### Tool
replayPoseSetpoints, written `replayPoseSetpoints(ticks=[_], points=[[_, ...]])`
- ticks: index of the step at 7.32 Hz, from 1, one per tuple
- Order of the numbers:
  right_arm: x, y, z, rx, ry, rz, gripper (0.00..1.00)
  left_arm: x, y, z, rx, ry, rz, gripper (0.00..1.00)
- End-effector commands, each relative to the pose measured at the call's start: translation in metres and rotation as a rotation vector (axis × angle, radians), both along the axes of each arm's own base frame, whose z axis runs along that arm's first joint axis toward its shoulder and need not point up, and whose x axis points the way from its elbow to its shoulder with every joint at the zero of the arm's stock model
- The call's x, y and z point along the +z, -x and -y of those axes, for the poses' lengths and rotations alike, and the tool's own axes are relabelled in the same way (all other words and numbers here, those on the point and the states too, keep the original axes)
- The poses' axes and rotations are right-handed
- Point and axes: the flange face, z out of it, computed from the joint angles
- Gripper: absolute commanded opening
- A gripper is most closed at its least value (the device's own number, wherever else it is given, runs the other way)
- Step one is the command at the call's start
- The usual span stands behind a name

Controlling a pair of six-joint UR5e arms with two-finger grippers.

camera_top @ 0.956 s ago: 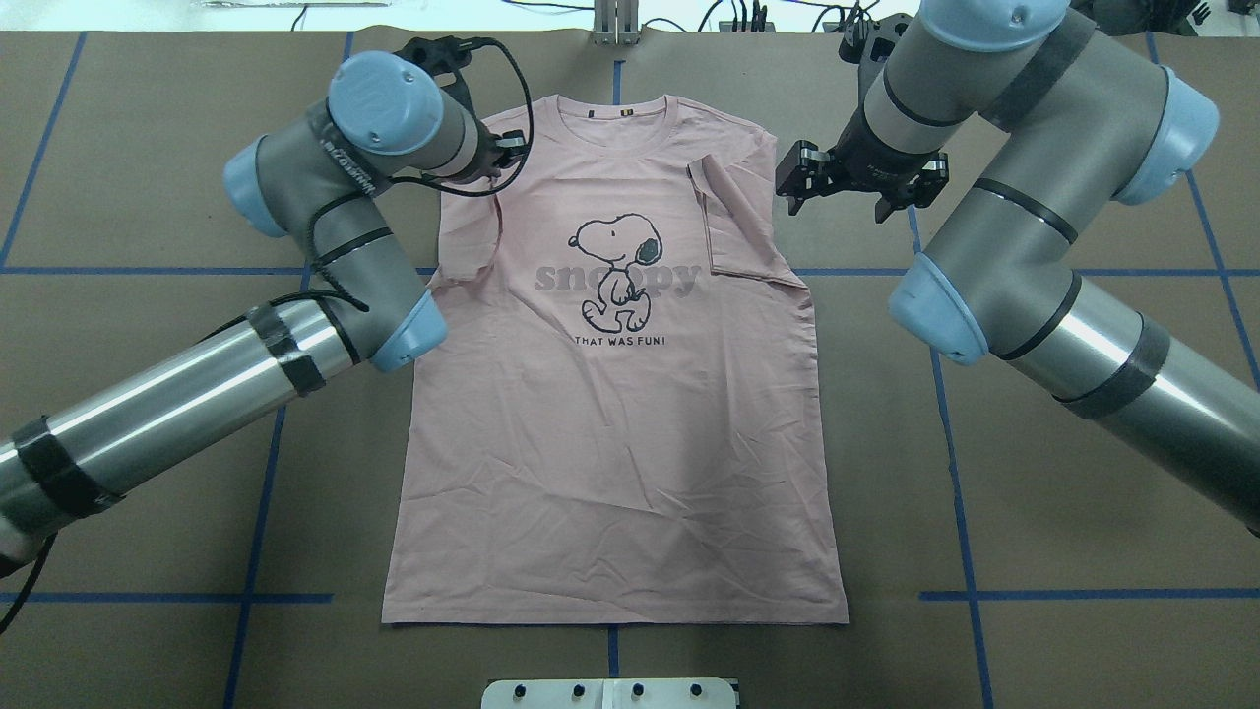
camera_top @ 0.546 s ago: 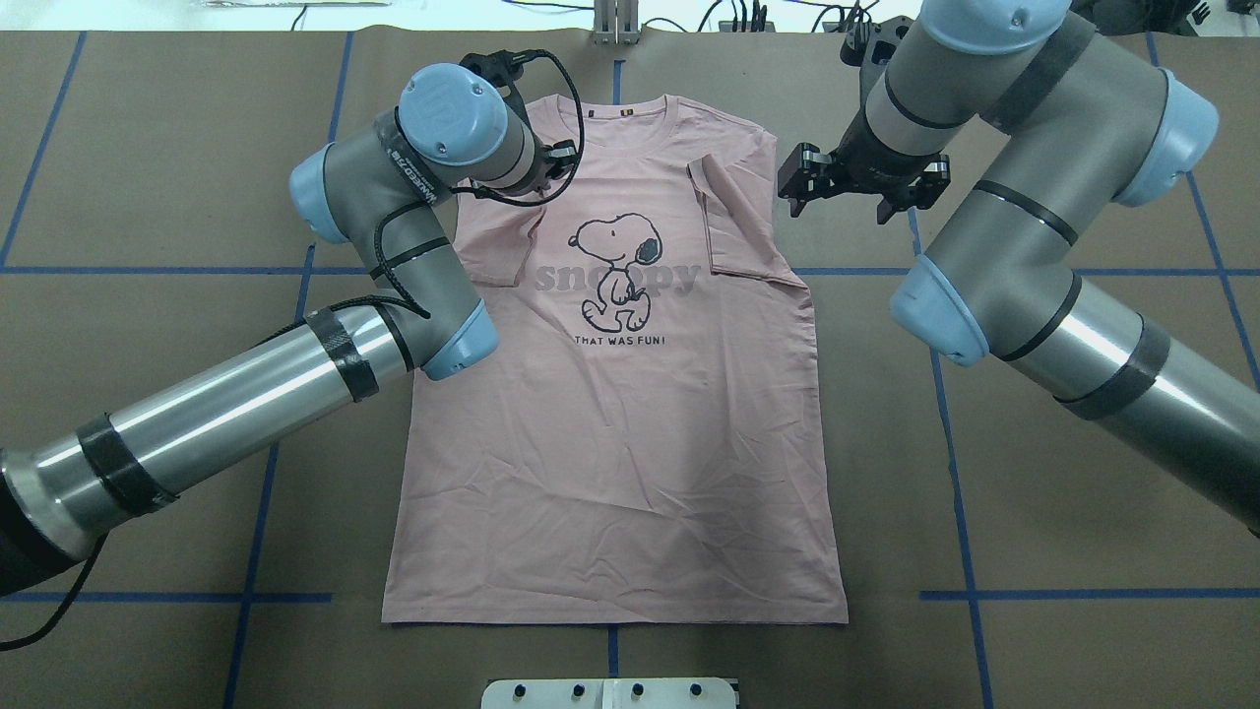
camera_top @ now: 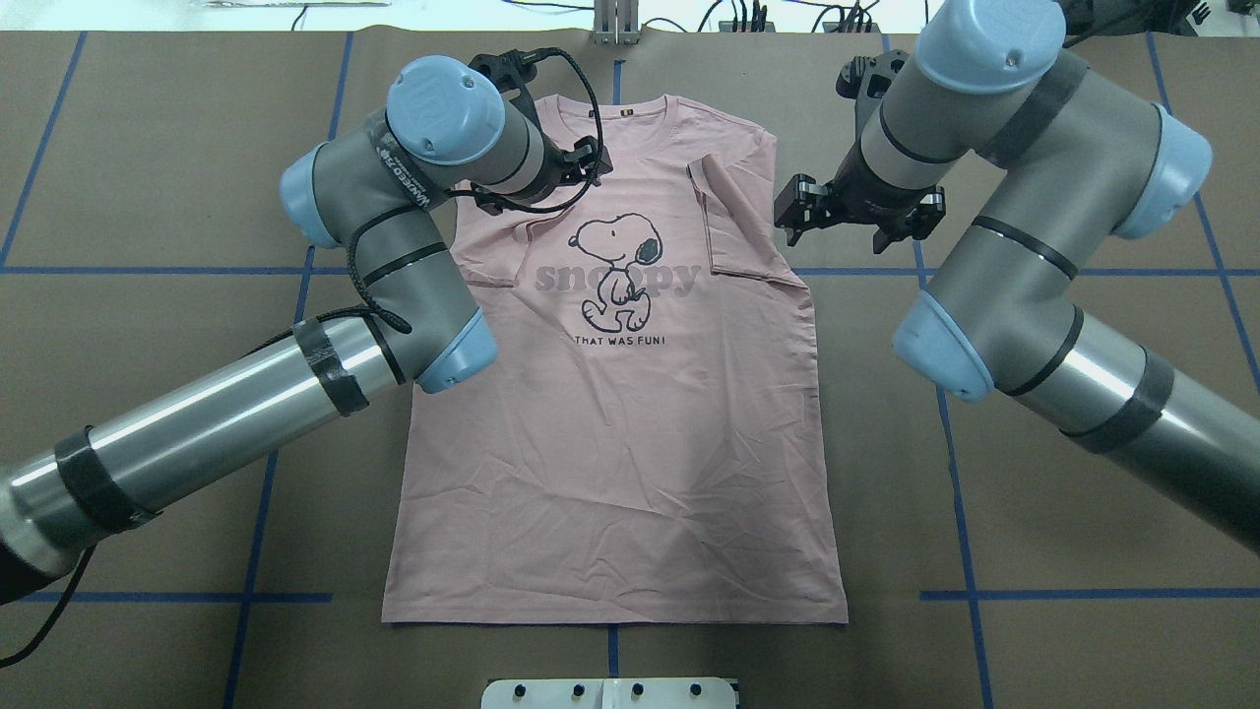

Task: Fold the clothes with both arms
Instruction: 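Fold the sleeve nearest the left gripper inward onto the shirt body, then move both grippers to the shirt's hem corners nearest the robot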

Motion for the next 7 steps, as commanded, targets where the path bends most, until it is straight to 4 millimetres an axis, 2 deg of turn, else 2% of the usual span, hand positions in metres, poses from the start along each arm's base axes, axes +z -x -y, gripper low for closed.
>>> replayPoseSetpoints(ticks=[1, 2, 3, 4, 5, 6, 7], points=[[0.005, -0.007, -0.069, 0.008, 0.034, 0.032, 1.0, 0.013, 0.046, -0.071, 0.068, 0.018, -0.008, 1.0], [0.003, 0.007, -0.113, 0.036, 0.042, 0.034, 1.0, 0.026, 0.063, -0.104, 0.088, 0.038, 0.017, 1.0], [0.007, 0.037, -0.155, 0.099, 0.032, 0.059, 1.0, 0.03, 0.065, -0.136, 0.12, 0.058, 0.049, 1.0], [0.03, 0.065, -0.202, 0.13, 0.047, 0.089, 1.0, 0.044, 0.067, -0.178, 0.146, 0.048, 0.07, 1.0], [0.053, 0.072, -0.24, 0.146, 0.027, 0.106, 1.0, 0.062, 0.086, -0.204, 0.144, 0.037, 0.084, 1.0], [0.07, 0.081, -0.28, 0.149, 0.031, 0.078, 1.0, 0.073, 0.098, -0.215, 0.149, 0.041, 0.093, 1.0], [0.087, 0.096, -0.318, 0.167, -0.013, 0.042, 1.0, 0.075, 0.098, -0.216, 0.152, 0.042, 0.094, 1.0]])
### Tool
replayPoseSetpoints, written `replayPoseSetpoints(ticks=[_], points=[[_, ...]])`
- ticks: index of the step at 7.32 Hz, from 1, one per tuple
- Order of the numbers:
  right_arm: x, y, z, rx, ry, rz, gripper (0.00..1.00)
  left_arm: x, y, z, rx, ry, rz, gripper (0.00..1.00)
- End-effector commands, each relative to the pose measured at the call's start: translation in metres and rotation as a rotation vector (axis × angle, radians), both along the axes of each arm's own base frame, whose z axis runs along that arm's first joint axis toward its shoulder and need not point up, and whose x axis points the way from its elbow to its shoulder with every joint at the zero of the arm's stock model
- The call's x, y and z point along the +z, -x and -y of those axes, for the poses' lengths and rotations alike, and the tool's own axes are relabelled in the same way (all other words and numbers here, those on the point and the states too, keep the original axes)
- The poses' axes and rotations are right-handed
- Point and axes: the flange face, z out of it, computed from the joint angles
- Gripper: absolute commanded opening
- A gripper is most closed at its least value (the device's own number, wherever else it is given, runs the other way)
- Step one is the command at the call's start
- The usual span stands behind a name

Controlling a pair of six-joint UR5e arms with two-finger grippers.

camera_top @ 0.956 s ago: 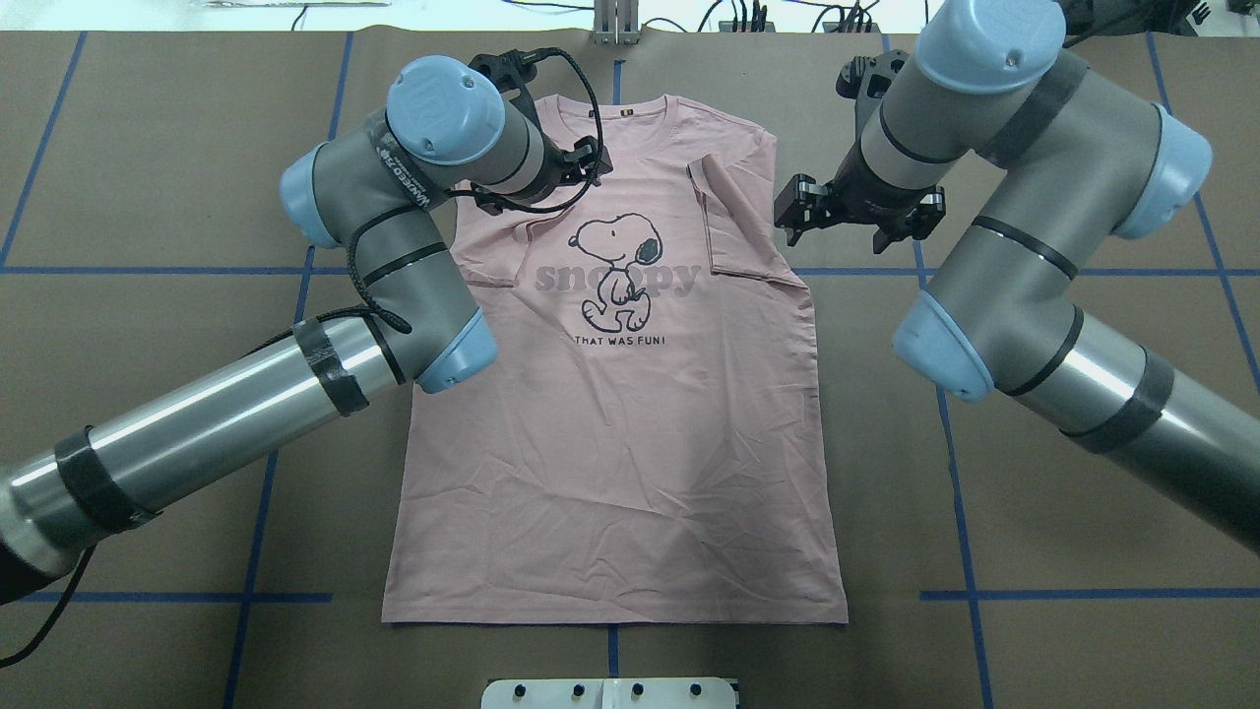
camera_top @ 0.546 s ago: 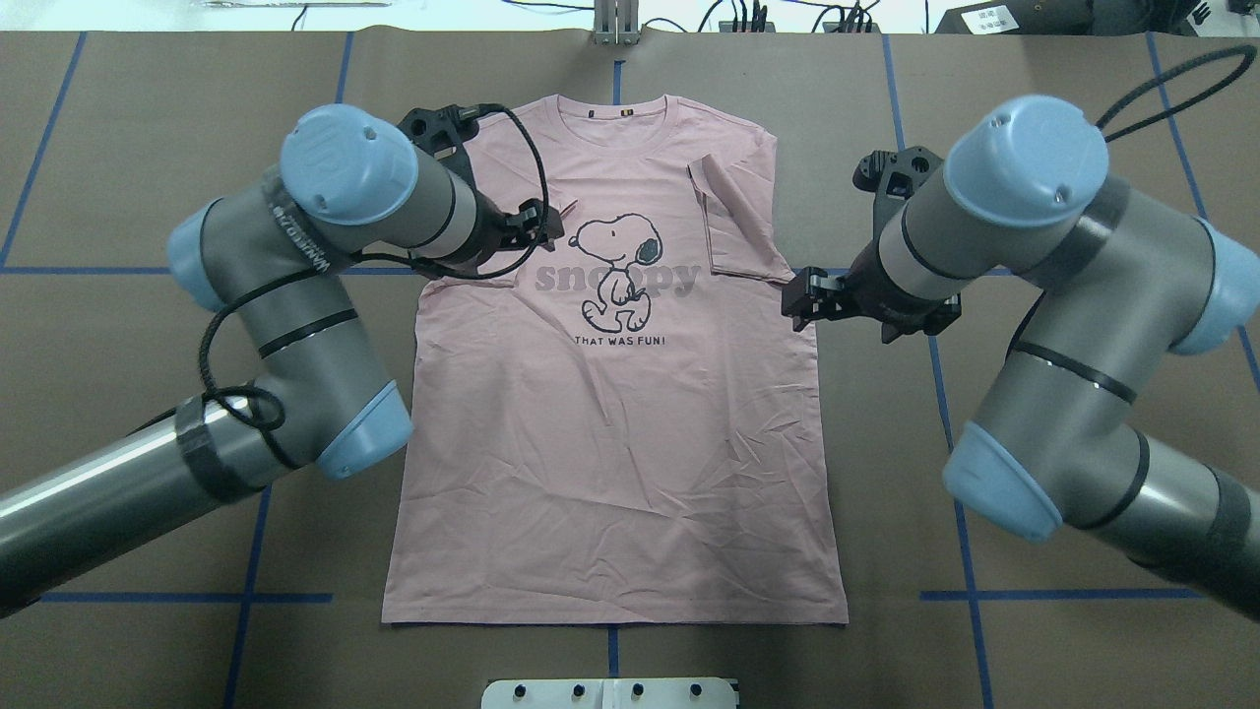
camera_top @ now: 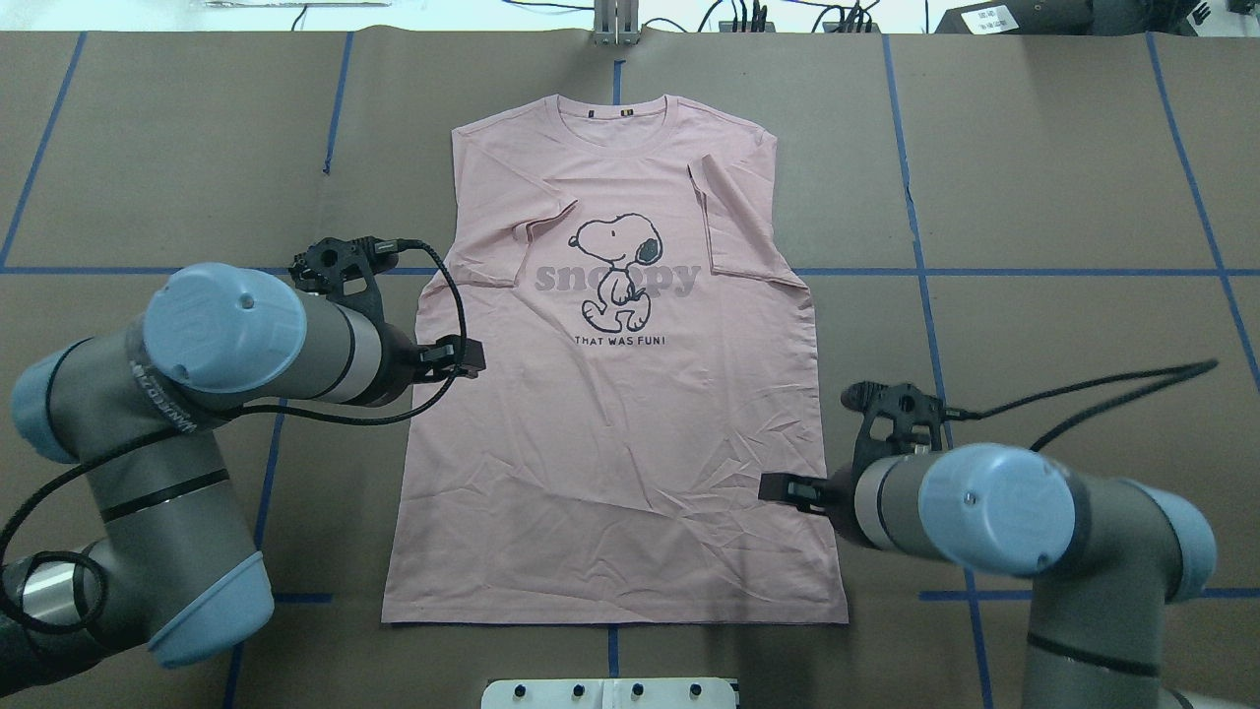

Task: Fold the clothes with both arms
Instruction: 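Move both grippers to the shirt's hem corners nearest the robot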

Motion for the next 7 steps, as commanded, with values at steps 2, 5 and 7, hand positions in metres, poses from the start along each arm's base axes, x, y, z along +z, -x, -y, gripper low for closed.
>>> replayPoseSetpoints(ticks=[2, 5, 7], points=[[0.031, 0.02, -0.07, -0.01, -0.034, -0.05, 1.0, 0.006, 0.006, -0.01, 0.007, 0.001, 0.006, 1.0], [0.032, 0.021, -0.073, -0.024, -0.025, -0.053, 0.98, 0.002, 0.004, -0.01, 0.012, -0.003, -0.001, 1.0], [0.037, 0.024, -0.073, -0.028, -0.022, -0.064, 0.97, 0.004, 0.002, -0.011, 0.015, -0.002, 0.002, 1.0]])
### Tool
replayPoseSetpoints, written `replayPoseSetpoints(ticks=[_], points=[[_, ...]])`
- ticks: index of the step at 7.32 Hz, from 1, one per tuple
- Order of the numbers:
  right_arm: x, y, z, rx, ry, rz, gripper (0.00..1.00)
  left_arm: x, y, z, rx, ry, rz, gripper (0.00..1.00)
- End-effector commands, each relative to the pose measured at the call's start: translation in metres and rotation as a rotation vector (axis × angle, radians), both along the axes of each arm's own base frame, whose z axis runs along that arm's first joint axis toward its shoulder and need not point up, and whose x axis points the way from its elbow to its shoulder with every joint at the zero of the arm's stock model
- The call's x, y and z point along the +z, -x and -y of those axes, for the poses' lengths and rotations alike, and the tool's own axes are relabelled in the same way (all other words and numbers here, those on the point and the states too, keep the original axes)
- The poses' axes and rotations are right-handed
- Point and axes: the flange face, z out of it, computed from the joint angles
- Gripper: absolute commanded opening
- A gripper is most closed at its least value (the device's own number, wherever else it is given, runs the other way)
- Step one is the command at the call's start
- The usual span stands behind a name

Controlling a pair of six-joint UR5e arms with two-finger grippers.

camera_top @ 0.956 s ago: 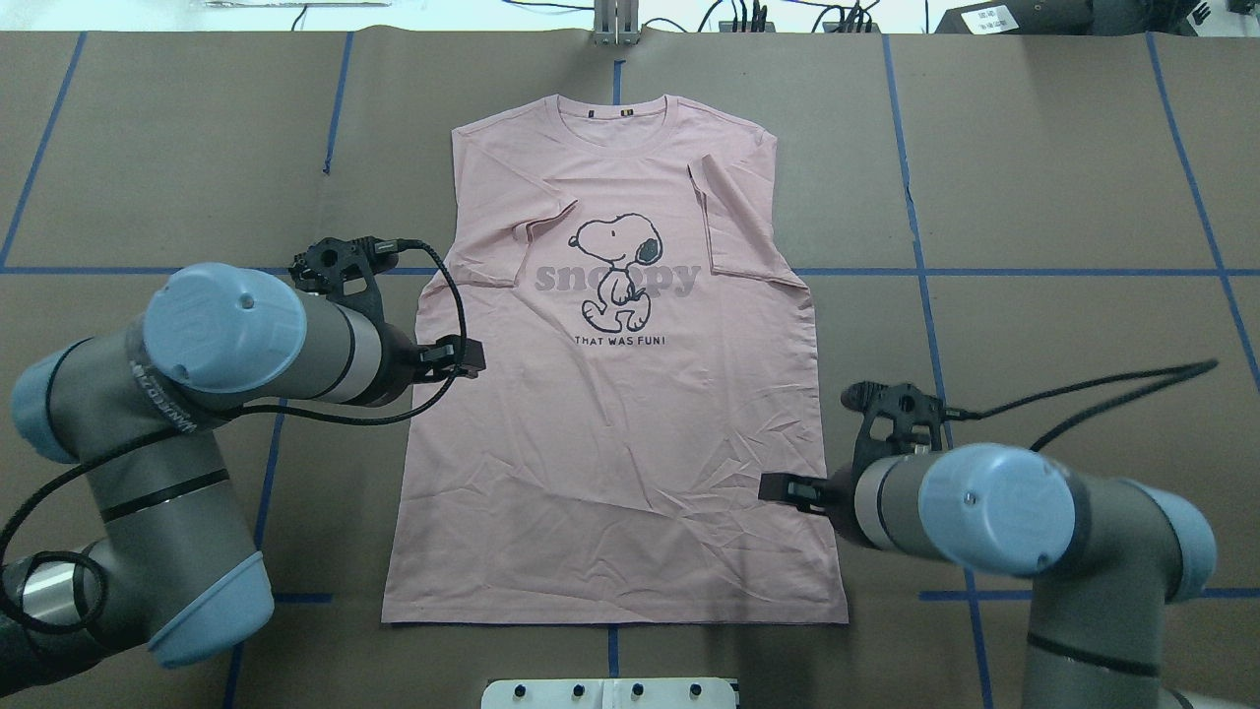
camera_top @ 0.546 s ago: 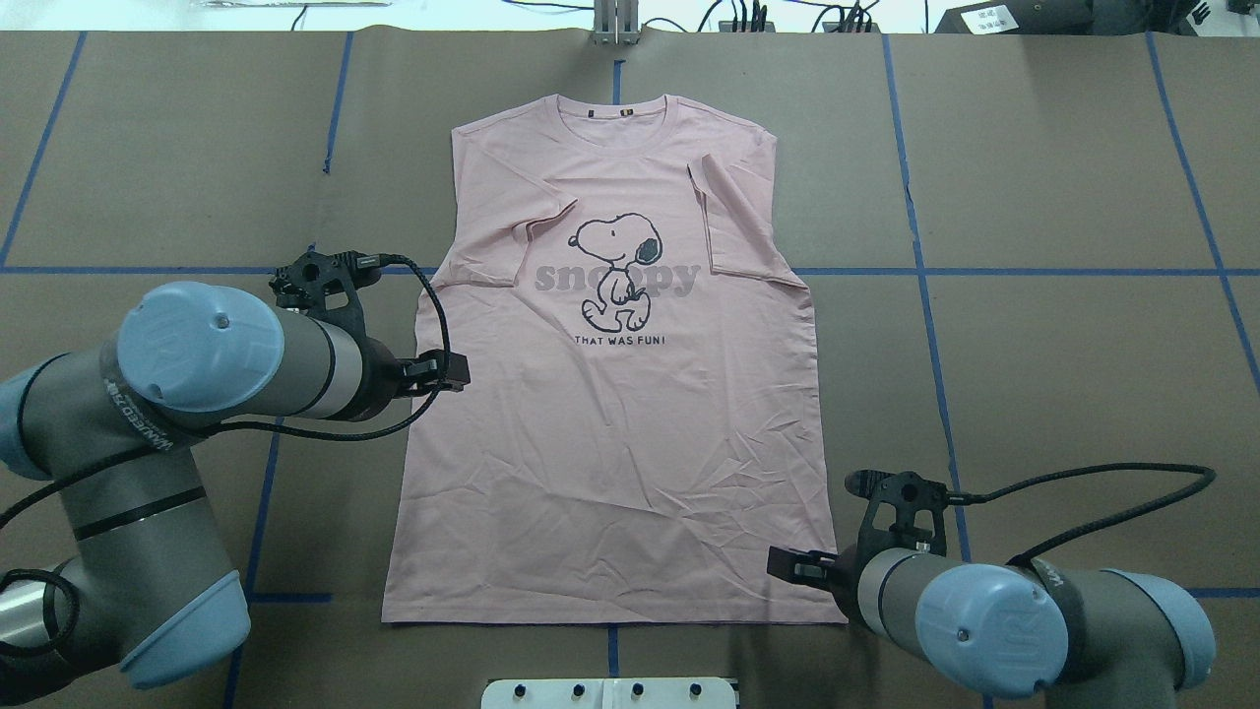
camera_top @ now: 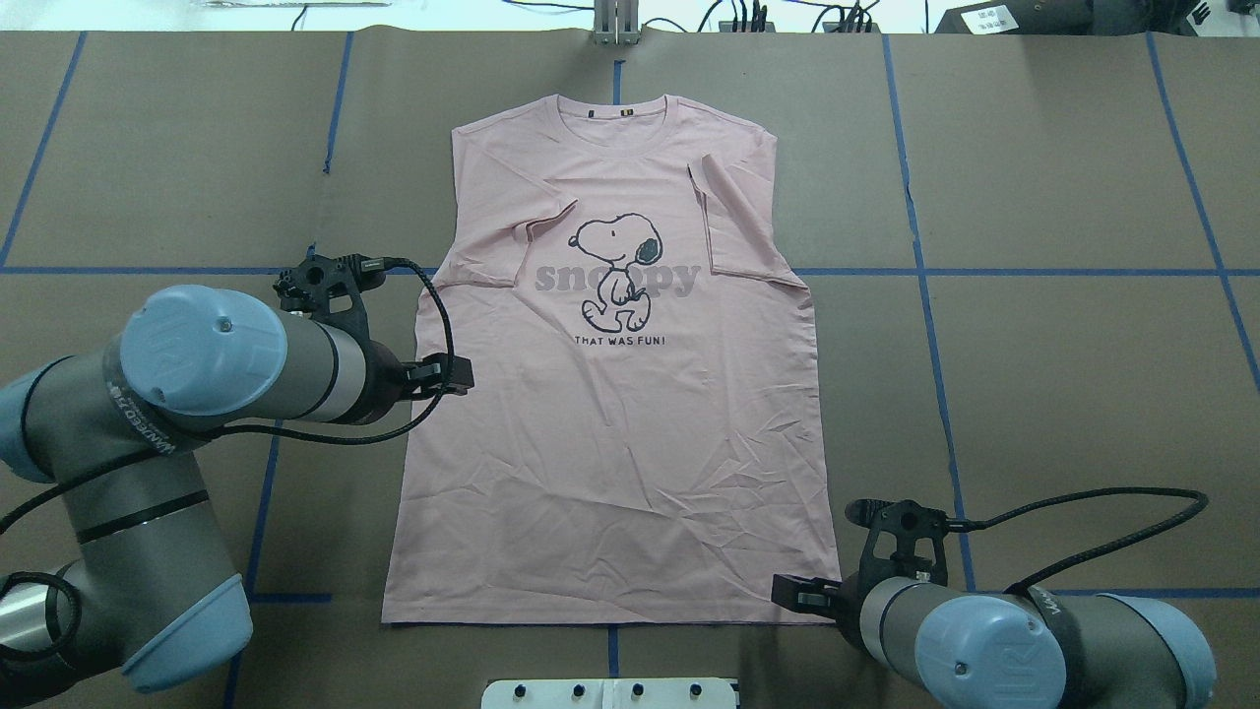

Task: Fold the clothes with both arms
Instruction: 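Move both grippers to the shirt's hem corners nearest the robot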

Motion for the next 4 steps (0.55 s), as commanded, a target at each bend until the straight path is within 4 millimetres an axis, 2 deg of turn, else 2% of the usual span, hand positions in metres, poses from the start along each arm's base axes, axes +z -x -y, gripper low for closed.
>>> replayPoseSetpoints(ticks=[1, 2, 3, 4], points=[[0.0045, 0.0016, -0.0015, -0.014, 0.014, -0.009, 0.97, 0.0002, -0.0009, -0.0005, 0.002, 0.0, 0.0, 1.0], [0.0053, 0.0014, -0.002, -0.017, 0.017, -0.011, 0.94, 0.0008, -0.0013, -0.0003, 0.002, 0.001, 0.002, 1.0], [0.0034, 0.0002, -0.0015, -0.017, 0.018, -0.008, 0.83, 0.0028, -0.003, -0.0003, 0.003, 0.003, 0.006, 1.0], [0.0033, 0.0002, -0.0015, -0.017, 0.018, -0.007, 0.53, 0.0028, -0.0031, -0.0003, 0.003, 0.003, 0.006, 1.0]])
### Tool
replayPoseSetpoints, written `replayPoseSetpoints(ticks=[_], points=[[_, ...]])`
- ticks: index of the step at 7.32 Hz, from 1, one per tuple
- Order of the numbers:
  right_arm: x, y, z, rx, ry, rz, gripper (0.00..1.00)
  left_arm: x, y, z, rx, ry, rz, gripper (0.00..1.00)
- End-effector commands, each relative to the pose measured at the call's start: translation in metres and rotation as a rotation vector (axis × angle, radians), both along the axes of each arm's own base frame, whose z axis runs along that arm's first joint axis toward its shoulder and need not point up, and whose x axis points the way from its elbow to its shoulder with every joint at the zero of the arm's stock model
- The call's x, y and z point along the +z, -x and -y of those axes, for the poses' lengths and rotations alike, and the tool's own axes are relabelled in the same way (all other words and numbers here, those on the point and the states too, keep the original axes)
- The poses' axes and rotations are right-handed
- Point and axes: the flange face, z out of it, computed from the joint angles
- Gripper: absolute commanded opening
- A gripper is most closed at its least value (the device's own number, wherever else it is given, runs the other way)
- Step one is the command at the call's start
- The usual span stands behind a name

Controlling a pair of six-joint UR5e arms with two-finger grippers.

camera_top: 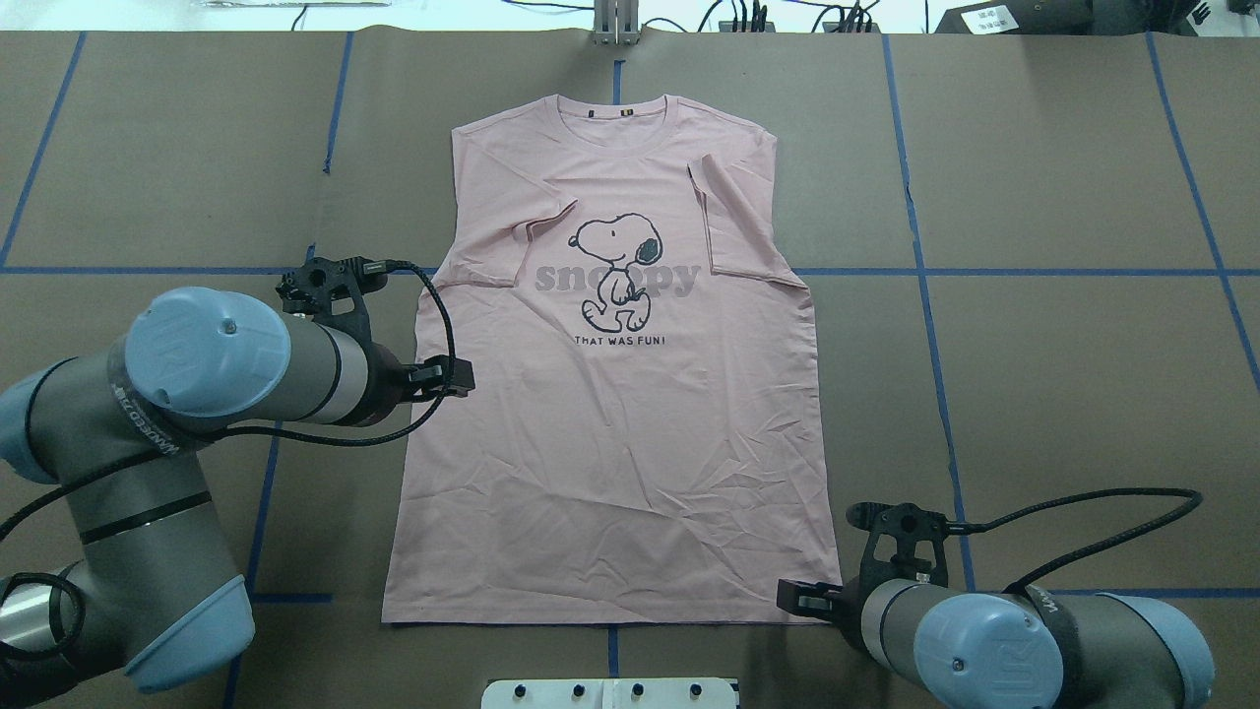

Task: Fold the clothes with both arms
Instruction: 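Move both grippers to the shirt's hem corners nearest the robot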

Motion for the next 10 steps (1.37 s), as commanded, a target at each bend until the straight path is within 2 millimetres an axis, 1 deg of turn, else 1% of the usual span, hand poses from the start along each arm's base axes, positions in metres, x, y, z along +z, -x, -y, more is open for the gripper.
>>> replayPoseSetpoints(ticks=[1, 2, 4, 6, 7, 8, 9, 10], points=[[0.0, 0.0, 0.0, -0.002, 0.002, -0.001, 0.18, 0.001, -0.001, 0.0, 0.001, 0.0, 0.002, 1.0], [0.001, -0.001, 0.0, -0.003, 0.002, -0.006, 0.0, 0.001, -0.002, 0.0, 0.001, 0.0, 0.003, 1.0], [-0.001, -0.001, 0.001, 0.0, 0.0, -0.003, 0.0, 0.0, -0.004, -0.001, 0.006, -0.001, 0.001, 1.0], [-0.008, -0.005, 0.003, 0.008, -0.004, 0.012, 0.0, 0.0, -0.005, -0.002, 0.012, -0.001, 0.002, 1.0], [-0.018, -0.011, 0.002, 0.011, -0.008, 0.035, 0.0, 0.0, -0.003, -0.003, 0.012, -0.001, 0.002, 1.0], [-0.023, -0.019, 0.006, 0.015, -0.005, 0.046, 0.0, 0.01, 0.002, -0.007, 0.008, 0.008, 0.009, 1.0], [-0.029, -0.024, 0.008, 0.019, -0.006, 0.058, 0.0, 0.029, 0.008, -0.034, -0.006, 0.077, 0.012, 1.0], [-0.03, -0.025, 0.008, 0.022, -0.008, 0.06, 0.0, 0.04, 0.002, -0.072, -0.011, 0.092, 0.029, 1.0]])
